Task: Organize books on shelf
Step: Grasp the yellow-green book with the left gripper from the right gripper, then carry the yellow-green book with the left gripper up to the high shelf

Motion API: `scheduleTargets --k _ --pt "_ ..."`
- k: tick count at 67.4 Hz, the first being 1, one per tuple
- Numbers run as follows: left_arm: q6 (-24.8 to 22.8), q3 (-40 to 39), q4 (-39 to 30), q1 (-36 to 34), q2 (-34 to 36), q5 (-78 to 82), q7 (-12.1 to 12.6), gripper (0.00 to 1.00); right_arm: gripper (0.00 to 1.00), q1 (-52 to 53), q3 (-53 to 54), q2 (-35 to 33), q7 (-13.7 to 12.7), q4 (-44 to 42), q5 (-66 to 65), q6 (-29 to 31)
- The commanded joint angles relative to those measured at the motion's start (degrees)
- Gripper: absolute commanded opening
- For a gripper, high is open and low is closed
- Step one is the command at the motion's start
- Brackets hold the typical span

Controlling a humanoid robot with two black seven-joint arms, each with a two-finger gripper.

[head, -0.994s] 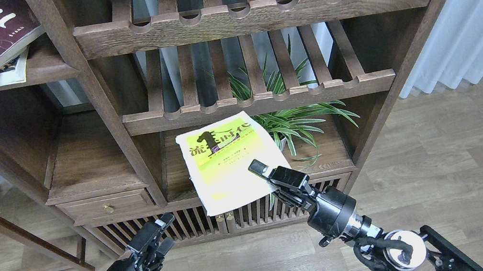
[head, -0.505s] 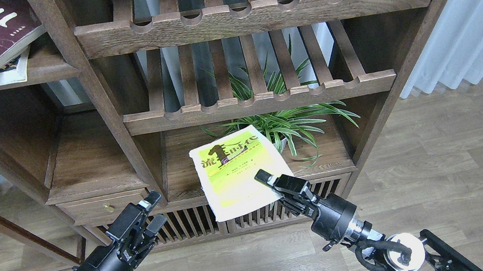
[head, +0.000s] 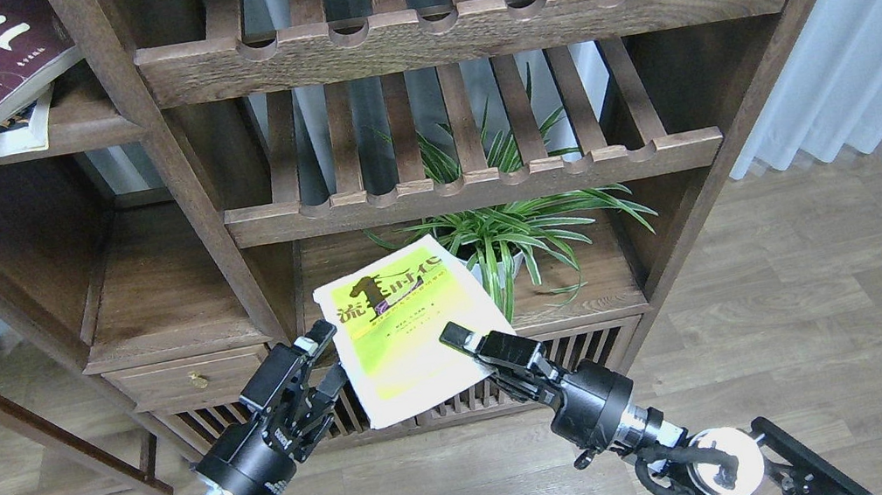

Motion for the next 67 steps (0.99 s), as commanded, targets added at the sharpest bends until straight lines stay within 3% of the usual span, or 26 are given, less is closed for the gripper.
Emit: scheduleTargets --k 1,13,22,23,46,57,67 --pt "0.0 0.0 1.5 -1.0 -2.8 0.5 0.5 0.91 0.03 0.1 0.0 0.0 0.0 0.4 -0.1 0.0" --pt "0.0 0.0 2.1 -2.3 -4.6 0.3 0.5 0.86 0.03 0.0 0.0 0.0 0.0 1.4 -0.2 0.0" --pt "0.0 0.0 3.0 -3.6 -4.7 0.0 0.4 0.74 0.03 0.1 0.0 0.0 0.0 1.5 -0.1 0.0" --pt "0.0 0.0 3.2 -4.1 -4.7 -0.1 0.3 0.66 0.03 0.0 -0.1 0.0 0.0 1.5 -0.1 0.0" --pt "0.0 -0.2 6.3 -6.0 -6.6 -2.4 0.7 0.06 0.03 0.0 -0.4 0.0 0.0 1.5 -0.1 0.0" --pt "0.0 -0.1 8.1 -6.7 -6.8 -2.4 3.2 0.0 0.03 0.0 -0.4 0.0 0.0 1.5 0.0 0.0" --pt "0.0 0.7 7.9 -6.6 -5.4 -2.4 8.5 0.0 0.07 0.0 -0.2 0.0 0.0 1.0 0.0 0.0"
